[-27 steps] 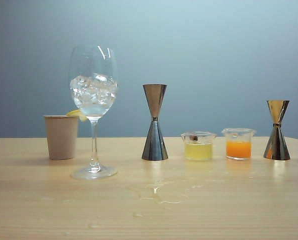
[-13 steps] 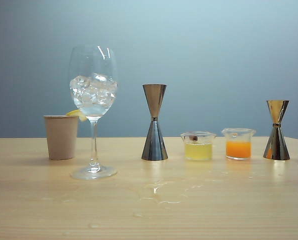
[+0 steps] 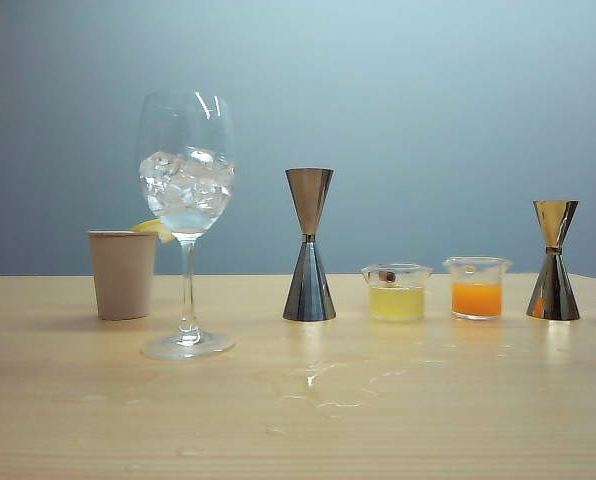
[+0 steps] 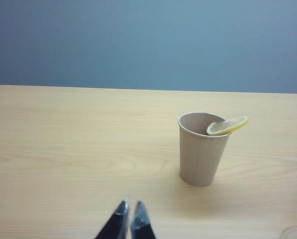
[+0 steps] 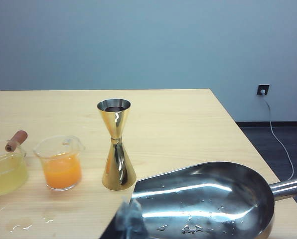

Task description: Pick up the ice scoop on the desk filled with ice cubes, pour the ice into the goblet, and finally put the scoop back on the table.

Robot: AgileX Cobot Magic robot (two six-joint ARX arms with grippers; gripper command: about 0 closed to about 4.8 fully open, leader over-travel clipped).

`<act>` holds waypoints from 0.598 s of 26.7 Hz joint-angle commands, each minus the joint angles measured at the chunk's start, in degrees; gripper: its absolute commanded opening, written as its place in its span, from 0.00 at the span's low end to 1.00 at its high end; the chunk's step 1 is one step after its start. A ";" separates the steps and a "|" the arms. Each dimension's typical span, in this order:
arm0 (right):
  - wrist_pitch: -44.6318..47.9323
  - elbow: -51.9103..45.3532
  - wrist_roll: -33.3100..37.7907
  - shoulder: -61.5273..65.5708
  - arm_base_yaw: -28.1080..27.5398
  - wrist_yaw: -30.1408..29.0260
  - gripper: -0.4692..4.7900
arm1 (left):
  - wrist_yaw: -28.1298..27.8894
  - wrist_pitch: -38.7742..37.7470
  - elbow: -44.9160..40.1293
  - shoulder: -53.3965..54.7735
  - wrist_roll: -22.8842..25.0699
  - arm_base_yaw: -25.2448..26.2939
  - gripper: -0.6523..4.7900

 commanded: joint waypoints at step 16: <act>0.50 -0.37 3.61 0.04 0.07 -0.79 0.08 | 0.24 0.61 0.22 0.04 -0.15 -0.11 0.16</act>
